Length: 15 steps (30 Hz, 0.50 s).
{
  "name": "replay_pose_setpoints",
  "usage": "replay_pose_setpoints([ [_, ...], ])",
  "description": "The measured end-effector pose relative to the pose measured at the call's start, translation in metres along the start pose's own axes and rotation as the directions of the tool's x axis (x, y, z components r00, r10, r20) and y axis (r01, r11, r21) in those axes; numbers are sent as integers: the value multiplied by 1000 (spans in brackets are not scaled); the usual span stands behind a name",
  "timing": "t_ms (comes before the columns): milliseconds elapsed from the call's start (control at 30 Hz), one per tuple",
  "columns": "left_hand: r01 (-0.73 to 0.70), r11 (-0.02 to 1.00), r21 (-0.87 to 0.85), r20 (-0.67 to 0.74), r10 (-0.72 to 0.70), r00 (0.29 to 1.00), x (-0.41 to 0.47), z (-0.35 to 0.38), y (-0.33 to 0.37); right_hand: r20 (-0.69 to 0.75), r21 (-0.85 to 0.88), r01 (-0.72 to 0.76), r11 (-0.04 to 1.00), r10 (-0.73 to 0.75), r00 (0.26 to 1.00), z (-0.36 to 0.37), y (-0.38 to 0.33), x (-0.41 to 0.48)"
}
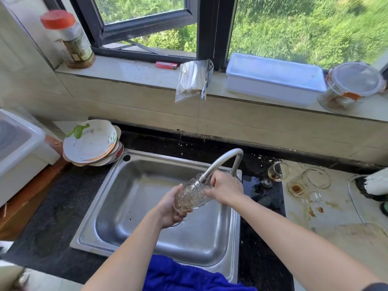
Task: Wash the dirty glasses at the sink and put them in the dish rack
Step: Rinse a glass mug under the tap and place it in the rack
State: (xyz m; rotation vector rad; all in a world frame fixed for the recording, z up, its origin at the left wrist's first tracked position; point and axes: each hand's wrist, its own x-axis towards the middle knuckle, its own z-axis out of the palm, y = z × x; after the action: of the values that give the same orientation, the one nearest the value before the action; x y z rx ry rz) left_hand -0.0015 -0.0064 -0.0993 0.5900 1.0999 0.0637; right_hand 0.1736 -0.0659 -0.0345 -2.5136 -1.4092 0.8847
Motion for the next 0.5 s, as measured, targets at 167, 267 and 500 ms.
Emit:
replay_pose_setpoints([
  [167,45,987,152,-17,-43,999,-1,1,-2,202,441,-76,894,-16,979,11,7,12],
  [267,-98,995,-8,13,98,995,0,1,-2,329,610,-287,738,93,940,14,8,10],
  [500,-38,992,-124,-4,38,999,-8,2,9,427,579,-316,752,51,903,13,8,10],
])
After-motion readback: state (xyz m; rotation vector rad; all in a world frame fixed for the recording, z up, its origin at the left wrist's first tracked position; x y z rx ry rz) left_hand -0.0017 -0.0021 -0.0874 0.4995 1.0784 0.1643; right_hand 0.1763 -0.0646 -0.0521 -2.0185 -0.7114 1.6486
